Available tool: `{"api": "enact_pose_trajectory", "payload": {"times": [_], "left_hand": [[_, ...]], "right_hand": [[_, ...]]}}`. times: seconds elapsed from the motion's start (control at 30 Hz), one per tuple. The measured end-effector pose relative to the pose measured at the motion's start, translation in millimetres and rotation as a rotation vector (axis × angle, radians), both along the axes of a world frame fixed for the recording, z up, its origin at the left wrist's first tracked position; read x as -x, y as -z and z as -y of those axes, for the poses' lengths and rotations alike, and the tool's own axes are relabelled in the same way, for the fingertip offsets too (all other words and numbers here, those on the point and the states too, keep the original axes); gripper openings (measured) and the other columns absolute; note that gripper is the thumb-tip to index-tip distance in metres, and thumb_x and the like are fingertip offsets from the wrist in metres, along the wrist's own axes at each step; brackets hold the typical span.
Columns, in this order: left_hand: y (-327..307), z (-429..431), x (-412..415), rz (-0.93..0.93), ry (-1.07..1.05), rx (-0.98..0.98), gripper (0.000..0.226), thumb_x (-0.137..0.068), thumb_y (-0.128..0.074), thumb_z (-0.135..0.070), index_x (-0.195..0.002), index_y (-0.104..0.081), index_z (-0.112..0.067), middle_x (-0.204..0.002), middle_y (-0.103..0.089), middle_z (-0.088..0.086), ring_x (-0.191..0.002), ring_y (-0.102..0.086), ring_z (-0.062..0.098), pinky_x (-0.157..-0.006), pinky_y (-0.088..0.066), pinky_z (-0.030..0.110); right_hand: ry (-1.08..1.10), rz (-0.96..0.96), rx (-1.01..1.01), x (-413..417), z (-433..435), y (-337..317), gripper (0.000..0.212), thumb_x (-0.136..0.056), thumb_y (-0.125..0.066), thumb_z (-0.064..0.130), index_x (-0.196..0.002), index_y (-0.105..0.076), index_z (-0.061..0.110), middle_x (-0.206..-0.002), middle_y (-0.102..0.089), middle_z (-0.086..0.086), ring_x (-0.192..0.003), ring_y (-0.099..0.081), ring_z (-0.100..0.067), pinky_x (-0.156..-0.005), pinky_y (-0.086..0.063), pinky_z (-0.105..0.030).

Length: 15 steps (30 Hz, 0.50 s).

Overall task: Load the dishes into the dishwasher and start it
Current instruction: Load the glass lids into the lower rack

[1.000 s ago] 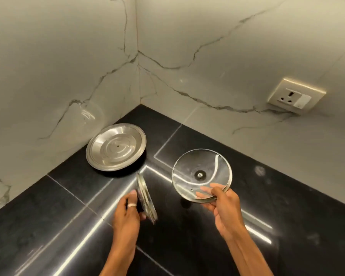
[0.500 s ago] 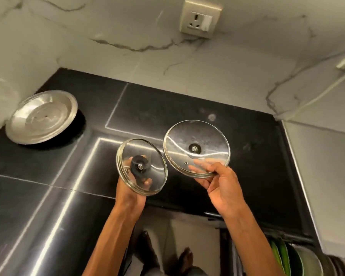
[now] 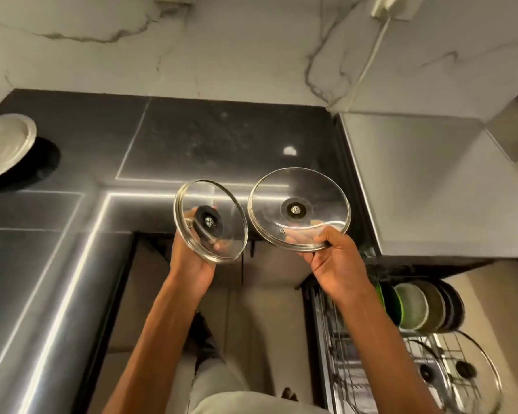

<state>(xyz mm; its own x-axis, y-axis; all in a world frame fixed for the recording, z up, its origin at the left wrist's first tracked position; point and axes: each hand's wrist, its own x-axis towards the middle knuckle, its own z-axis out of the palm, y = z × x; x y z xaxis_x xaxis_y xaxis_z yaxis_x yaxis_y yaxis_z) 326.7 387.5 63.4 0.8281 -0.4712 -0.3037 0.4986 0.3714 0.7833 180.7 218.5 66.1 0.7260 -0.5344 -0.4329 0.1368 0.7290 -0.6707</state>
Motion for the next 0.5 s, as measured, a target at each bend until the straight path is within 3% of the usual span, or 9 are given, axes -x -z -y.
{"api": "enact_pose_trajectory", "payload": {"times": [0.07,0.13,0.23,0.27,0.33,0.4,0.5], "left_hand": [[9,3,47,0.020,-0.002,0.002,0.018,-0.093,-0.053,-0.019,-0.085,-0.069,-0.018,-0.076,-0.067,-0.003,-0.069,-0.063,0.011,-0.051,-0.051,0.023],[16,-3,87,0.021,0.027,0.014,0.015,-0.092,-0.063,-0.028,-0.094,-0.062,-0.013,-0.079,-0.067,-0.001,-0.070,-0.065,0.013,-0.056,-0.055,0.027],[18,-10,143,0.015,0.096,-0.006,0.070,-0.052,-0.093,-0.057,-0.099,-0.063,-0.013,-0.092,-0.068,0.004,-0.077,-0.068,0.016,-0.063,-0.059,0.031],[17,-12,157,-0.001,0.126,0.013,0.076,-0.043,-0.095,-0.058,-0.098,-0.066,-0.015,-0.094,-0.068,0.004,-0.076,-0.068,0.015,-0.060,-0.058,0.029],[17,-13,179,-0.004,0.182,0.053,0.065,-0.039,-0.095,-0.058,-0.088,-0.073,-0.022,-0.090,-0.071,0.001,-0.069,-0.067,0.012,-0.052,-0.051,0.023],[20,-12,192,0.003,0.220,0.062,0.062,-0.043,-0.094,-0.058,-0.087,-0.070,-0.021,-0.082,-0.067,-0.001,-0.063,-0.061,0.012,-0.049,-0.044,0.022],[28,-9,204,-0.150,0.247,0.090,0.055,-0.059,-0.090,-0.045,-0.097,-0.063,-0.015,-0.085,-0.060,0.003,-0.058,-0.051,0.013,-0.047,-0.040,0.022]], "right_hand": [[0.003,0.026,-0.019,48,3,4,0.033,-0.083,-0.035,-0.013,-0.102,-0.060,-0.004,-0.128,-0.055,-0.041,-0.118,-0.059,-0.052,-0.085,-0.061,-0.045],[0.003,0.031,-0.045,91,2,11,0.037,-0.082,-0.035,-0.012,-0.109,-0.059,-0.003,-0.132,-0.051,-0.043,-0.121,-0.056,-0.054,-0.095,-0.057,-0.049],[0.010,0.016,-0.080,154,-2,14,0.030,-0.083,-0.034,-0.011,-0.105,-0.053,-0.002,-0.134,-0.043,-0.049,-0.117,-0.059,-0.054,-0.099,-0.053,-0.052],[0.020,0.003,-0.094,171,-3,16,0.034,-0.084,-0.034,-0.012,-0.111,-0.052,-0.002,-0.134,-0.043,-0.050,-0.116,-0.060,-0.054,-0.098,-0.053,-0.052],[0.044,-0.022,-0.111,201,-7,22,0.042,-0.086,-0.035,-0.012,-0.126,-0.049,-0.006,-0.131,-0.047,-0.049,-0.116,-0.059,-0.056,-0.096,-0.055,-0.053],[0.085,-0.046,-0.099,225,-14,25,0.053,-0.089,-0.038,-0.011,-0.140,-0.046,0.003,-0.128,-0.053,-0.045,-0.119,-0.057,-0.056,-0.095,-0.055,-0.055],[0.166,-0.059,-0.091,251,-24,24,0.063,-0.083,-0.042,-0.016,-0.140,-0.048,0.012,-0.127,-0.057,-0.041,-0.116,-0.060,-0.054,-0.093,-0.056,-0.053]]}}
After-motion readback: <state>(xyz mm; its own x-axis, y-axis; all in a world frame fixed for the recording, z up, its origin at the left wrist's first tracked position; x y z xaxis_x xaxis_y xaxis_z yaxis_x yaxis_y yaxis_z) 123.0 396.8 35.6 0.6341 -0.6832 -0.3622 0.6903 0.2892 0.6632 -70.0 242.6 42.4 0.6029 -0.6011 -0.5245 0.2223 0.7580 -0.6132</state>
